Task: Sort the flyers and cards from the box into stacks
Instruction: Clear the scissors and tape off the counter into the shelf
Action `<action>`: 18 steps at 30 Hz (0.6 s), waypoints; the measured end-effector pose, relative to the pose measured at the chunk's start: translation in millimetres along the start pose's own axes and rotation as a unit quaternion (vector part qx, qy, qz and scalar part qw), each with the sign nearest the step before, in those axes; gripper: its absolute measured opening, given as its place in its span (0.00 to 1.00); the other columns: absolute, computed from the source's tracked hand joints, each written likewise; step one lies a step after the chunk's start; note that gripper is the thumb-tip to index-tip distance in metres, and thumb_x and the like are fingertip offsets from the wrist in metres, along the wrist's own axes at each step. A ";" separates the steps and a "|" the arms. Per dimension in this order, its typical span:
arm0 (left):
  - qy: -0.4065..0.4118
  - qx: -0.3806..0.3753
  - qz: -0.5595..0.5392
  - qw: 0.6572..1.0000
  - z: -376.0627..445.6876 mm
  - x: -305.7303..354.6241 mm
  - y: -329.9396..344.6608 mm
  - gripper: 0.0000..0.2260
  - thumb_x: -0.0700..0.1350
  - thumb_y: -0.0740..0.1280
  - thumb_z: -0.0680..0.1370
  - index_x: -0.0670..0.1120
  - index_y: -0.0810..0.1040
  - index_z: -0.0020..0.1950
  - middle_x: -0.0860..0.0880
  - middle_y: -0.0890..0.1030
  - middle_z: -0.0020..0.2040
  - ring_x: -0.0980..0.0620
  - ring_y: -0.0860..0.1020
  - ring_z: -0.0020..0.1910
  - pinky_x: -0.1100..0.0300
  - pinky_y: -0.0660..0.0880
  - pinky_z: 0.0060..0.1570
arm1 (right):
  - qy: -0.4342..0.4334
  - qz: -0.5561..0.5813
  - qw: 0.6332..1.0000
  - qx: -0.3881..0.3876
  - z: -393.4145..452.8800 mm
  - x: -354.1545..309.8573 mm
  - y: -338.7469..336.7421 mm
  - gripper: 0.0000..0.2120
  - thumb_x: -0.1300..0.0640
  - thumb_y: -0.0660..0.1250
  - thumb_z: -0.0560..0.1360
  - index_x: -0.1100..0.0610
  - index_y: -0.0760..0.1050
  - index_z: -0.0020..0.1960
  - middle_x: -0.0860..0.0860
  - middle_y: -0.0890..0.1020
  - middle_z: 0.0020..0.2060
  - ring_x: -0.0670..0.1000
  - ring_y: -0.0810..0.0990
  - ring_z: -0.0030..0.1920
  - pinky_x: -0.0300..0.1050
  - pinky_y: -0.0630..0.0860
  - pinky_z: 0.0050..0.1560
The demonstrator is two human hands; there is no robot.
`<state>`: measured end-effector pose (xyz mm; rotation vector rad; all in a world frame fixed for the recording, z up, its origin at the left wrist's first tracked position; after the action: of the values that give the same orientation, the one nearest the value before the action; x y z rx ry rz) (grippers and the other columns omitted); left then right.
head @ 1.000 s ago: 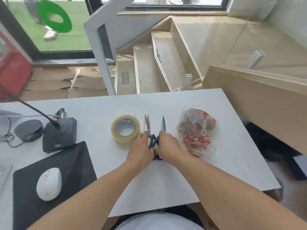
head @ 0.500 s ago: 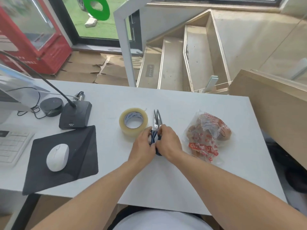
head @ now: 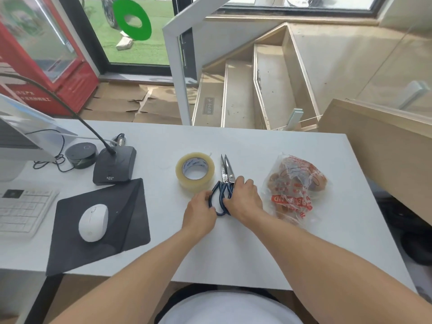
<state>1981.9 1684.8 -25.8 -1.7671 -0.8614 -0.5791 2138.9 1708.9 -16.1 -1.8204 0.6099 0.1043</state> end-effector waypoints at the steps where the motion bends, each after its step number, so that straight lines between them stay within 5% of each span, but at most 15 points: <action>1: 0.001 -0.009 -0.009 1.000 -0.8 -1.6 -0.1 0.19 0.38 0.65 0.76 0.51 0.76 0.66 0.53 0.78 0.63 0.49 0.80 0.56 0.49 0.77 0.60 | 0.002 -0.002 1.000 0.006 -2.3 -1.5 -0.1 0.23 0.53 0.70 0.74 0.58 0.65 0.65 0.57 0.71 0.61 0.59 0.71 0.63 0.51 0.72 0.54; 12: 0.053 -0.146 -0.006 0.988 -13.5 -16.3 -1.8 0.23 0.39 0.62 0.77 0.54 0.72 0.72 0.55 0.81 0.41 0.57 0.77 0.39 0.60 0.72 0.42 | 0.068 0.017 0.998 0.008 -31.3 -13.5 12.2 0.21 0.59 0.70 0.72 0.57 0.64 0.59 0.55 0.78 0.49 0.59 0.77 0.47 0.48 0.70 0.40; 18: 0.060 -0.125 -0.088 0.986 -20.4 -29.7 -8.0 0.18 0.41 0.68 0.78 0.53 0.74 0.67 0.57 0.80 0.56 0.58 0.81 0.49 0.69 0.71 0.44 | 0.069 0.014 0.997 0.040 -69.2 -12.8 22.4 0.20 0.56 0.73 0.69 0.55 0.66 0.54 0.53 0.78 0.48 0.59 0.79 0.47 0.49 0.71 0.42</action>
<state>1957.4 1659.0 -35.7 -1.8692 -0.8958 -0.9350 2101.8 1645.7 -7.2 -1.7505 0.7277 -0.0267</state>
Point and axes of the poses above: each hand's wrist, its own z-axis towards the middle knuckle, its own y-axis out of the palm, x = y × z, the point moved 9 cm from there along z, towards the middle knuckle
